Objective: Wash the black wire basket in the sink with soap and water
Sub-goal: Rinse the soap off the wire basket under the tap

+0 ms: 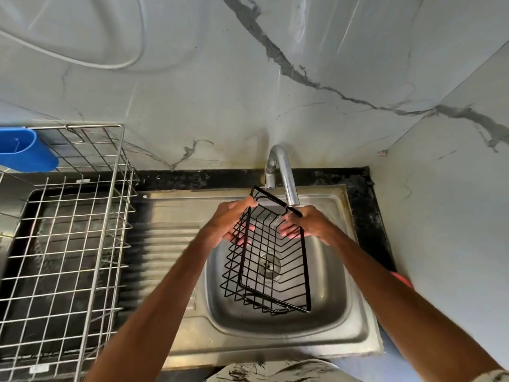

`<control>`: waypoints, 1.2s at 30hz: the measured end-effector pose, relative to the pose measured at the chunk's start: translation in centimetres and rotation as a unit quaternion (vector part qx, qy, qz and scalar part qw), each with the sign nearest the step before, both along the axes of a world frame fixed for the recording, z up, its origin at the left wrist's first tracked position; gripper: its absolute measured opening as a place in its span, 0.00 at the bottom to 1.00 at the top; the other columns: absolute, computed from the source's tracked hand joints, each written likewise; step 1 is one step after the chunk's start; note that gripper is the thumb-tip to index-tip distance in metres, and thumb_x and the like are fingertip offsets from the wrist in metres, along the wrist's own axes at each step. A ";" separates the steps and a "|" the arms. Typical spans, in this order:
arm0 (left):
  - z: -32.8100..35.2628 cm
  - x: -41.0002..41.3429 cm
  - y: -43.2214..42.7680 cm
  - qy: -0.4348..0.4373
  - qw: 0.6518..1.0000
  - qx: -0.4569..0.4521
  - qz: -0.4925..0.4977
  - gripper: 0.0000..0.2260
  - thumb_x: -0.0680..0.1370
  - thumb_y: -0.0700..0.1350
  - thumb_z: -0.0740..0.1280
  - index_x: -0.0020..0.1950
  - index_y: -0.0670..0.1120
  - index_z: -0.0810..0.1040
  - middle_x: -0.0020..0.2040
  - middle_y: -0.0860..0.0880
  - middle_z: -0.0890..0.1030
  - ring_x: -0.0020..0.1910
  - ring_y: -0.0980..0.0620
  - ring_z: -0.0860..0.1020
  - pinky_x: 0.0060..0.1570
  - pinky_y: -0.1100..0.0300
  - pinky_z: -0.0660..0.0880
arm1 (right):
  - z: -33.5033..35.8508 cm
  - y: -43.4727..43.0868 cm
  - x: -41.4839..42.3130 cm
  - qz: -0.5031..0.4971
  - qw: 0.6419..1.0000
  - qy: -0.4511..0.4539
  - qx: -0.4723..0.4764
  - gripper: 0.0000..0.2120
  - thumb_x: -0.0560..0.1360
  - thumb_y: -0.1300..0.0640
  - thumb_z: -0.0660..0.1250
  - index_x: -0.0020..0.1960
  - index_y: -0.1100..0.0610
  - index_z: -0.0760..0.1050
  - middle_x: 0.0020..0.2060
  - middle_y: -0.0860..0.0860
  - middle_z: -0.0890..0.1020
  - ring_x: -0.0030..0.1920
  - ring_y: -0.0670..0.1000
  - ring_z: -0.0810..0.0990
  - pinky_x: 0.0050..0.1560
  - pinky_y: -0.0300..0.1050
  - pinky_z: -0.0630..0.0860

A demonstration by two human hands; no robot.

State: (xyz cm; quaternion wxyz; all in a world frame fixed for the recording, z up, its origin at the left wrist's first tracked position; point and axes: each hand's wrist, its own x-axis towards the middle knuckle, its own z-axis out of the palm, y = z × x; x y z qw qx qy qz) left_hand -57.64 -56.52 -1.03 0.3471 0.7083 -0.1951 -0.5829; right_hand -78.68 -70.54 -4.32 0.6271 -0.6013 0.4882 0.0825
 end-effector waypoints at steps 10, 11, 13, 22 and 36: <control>1.4 -2.1 1.6 -0.029 0.995 0.087 0.034 0.42 0.71 0.72 0.69 0.77 0.48 0.70 0.66 0.40 0.75 0.52 0.43 0.78 0.40 0.57 0.76 | -2.0 2.3 1.7 -0.119 0.993 0.010 -0.006 0.17 0.86 0.61 0.53 0.56 0.68 0.78 0.41 0.61 0.83 0.30 0.50 0.82 0.32 0.41 0.81; 1.4 -2.4 1.9 -0.013 0.995 0.093 0.030 0.43 0.71 0.74 0.68 0.79 0.50 0.67 0.72 0.39 0.72 0.57 0.41 0.77 0.44 0.54 0.78 | -2.1 2.3 2.0 -0.119 0.993 0.007 -0.002 0.16 0.86 0.60 0.53 0.55 0.66 0.78 0.40 0.60 0.83 0.29 0.49 0.82 0.32 0.42 0.80; 1.4 -2.7 2.4 0.025 0.994 0.103 0.038 0.45 0.70 0.76 0.66 0.81 0.54 0.63 0.79 0.40 0.65 0.68 0.36 0.72 0.53 0.47 0.78 | -2.0 2.2 2.7 -0.118 0.993 0.005 -0.004 0.16 0.86 0.59 0.54 0.52 0.65 0.78 0.40 0.60 0.84 0.29 0.49 0.83 0.31 0.42 0.81; 2.1 -3.0 3.4 0.022 0.990 0.061 0.126 0.46 0.55 0.77 0.76 0.66 0.53 0.79 0.64 0.43 0.80 0.61 0.40 0.80 0.60 0.37 0.79 | -2.0 1.1 4.3 -0.106 0.994 -0.007 -0.007 0.09 0.82 0.58 0.66 0.56 0.65 0.79 0.47 0.61 0.86 0.42 0.58 0.88 0.45 0.54 0.85; 2.6 -3.1 1.9 -0.051 0.996 0.009 0.079 0.19 0.72 0.59 0.77 0.52 0.45 0.84 0.46 0.46 0.85 0.35 0.53 0.86 0.37 0.54 0.85 | -0.5 1.2 0.7 -0.093 0.993 -0.064 -0.035 0.09 0.79 0.65 0.69 0.56 0.69 0.79 0.49 0.64 0.86 0.39 0.52 0.87 0.39 0.41 0.83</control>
